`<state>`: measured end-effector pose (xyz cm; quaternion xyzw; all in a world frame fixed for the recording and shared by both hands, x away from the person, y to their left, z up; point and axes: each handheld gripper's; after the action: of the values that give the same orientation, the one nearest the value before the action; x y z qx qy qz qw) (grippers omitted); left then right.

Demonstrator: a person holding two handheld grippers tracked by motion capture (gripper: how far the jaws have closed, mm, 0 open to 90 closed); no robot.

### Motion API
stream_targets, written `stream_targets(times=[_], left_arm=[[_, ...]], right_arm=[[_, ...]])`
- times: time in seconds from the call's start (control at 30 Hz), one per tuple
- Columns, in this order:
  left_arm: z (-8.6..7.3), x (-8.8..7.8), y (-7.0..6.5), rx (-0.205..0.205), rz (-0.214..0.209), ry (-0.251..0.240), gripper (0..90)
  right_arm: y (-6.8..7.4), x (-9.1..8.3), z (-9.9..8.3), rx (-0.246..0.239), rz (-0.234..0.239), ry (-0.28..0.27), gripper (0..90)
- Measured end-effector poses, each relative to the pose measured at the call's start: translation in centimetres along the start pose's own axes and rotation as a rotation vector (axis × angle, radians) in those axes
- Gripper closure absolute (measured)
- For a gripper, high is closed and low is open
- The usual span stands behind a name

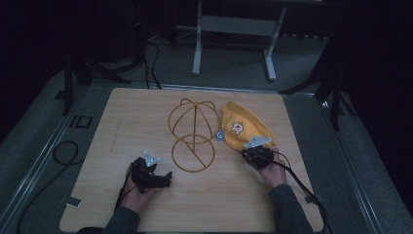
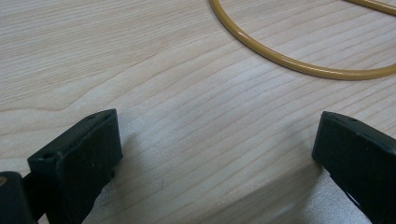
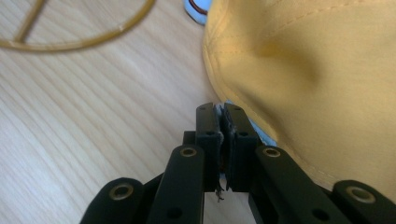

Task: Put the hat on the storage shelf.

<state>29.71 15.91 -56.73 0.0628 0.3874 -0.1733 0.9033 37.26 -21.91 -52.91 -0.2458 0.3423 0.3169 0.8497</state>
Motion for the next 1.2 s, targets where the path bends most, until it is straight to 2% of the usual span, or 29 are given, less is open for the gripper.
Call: stream_targets(times=[0.27, 0.4, 0.7, 0.87, 1.2], left_arm=[[0.0, 0.0, 0.0, 0.002, -0.002, 0.001, 1.5], [0.0, 0.0, 0.0, 0.004, -0.004, 0.001, 1.5], [0.0, 0.0, 0.0, 0.006, -0.006, 0.001, 1.5], [0.0, 0.0, 0.0, 0.007, -0.006, 0.001, 1.5], [0.0, 0.0, 0.0, 0.01, -0.008, 0.001, 1.5]], right_arm=[[-0.1, 0.0, 2.2, -0.006, 0.011, -0.027, 86.5], [-0.6, 0.1, 3.3, 0.004, 0.025, -0.036, 86.7], [-1.2, -0.4, 5.1, 0.009, 0.021, -0.061, 86.8], [-1.8, -0.9, 6.1, 0.037, 0.021, -0.092, 86.8], [-2.9, -2.1, 7.4, 0.063, 0.003, -0.13, 86.8]])
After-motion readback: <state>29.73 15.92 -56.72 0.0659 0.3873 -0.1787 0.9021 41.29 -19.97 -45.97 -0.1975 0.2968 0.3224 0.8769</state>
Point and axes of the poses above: each handheld gripper's, and its own axes: x roughly forward along the jaws, z roughly out of its top, y roughly to its left, and after that the axes turned 2 degrees about -x, right-handed
